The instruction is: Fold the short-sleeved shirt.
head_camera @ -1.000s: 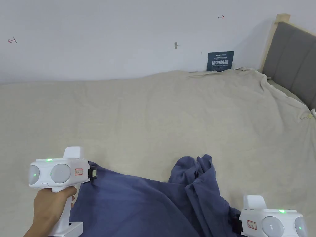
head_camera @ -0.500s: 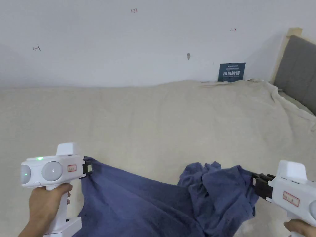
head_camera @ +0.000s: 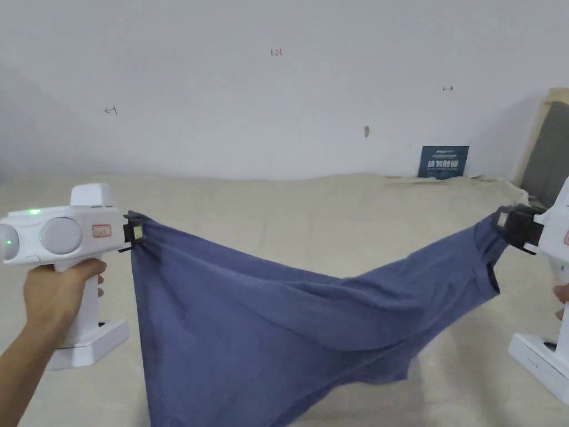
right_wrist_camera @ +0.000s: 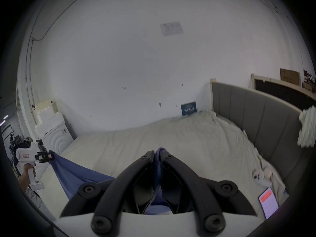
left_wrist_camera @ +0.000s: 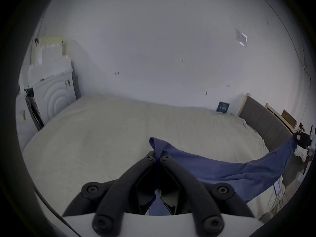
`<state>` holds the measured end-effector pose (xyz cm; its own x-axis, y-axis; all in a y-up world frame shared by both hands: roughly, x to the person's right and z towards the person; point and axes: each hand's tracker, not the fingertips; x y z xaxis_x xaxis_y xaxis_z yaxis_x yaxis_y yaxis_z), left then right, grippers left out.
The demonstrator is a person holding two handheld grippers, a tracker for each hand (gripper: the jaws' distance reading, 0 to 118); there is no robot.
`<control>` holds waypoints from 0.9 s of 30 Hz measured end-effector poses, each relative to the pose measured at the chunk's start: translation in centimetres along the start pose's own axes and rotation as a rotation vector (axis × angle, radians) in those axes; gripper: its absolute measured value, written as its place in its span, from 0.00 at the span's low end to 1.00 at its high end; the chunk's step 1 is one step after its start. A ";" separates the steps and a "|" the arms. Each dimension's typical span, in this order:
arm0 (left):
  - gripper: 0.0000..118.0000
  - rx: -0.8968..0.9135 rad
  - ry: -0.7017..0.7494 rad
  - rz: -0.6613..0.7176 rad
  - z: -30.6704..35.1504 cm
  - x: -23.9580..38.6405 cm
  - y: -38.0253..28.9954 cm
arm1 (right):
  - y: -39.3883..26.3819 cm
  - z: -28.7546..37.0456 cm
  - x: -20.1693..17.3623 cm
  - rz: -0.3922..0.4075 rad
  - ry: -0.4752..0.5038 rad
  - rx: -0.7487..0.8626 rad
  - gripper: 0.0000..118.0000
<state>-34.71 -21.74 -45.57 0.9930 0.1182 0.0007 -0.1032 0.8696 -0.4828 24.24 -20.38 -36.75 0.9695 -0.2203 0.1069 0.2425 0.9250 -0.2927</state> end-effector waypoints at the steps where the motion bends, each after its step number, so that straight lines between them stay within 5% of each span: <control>1: 0.00 0.019 0.008 0.000 0.4 -0.2 1.1 | 1.1 -0.2 -0.1 0.007 -0.005 0.016 0.03; 17: 0.00 0.290 0.104 0.008 3.9 0.0 17.0 | 14.5 -7.4 -1.3 -0.005 -0.027 0.168 0.03; 27: 0.00 0.304 0.097 0.055 0.4 -1.9 13.9 | 11.2 -9.9 -3.2 -0.017 -0.023 0.138 0.03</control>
<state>-38.04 -9.68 -51.92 0.9849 0.1352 -0.1084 -0.1545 0.9683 -0.1961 24.18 -12.38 -49.74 0.9640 -0.2305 0.1328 0.2502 0.9553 -0.1576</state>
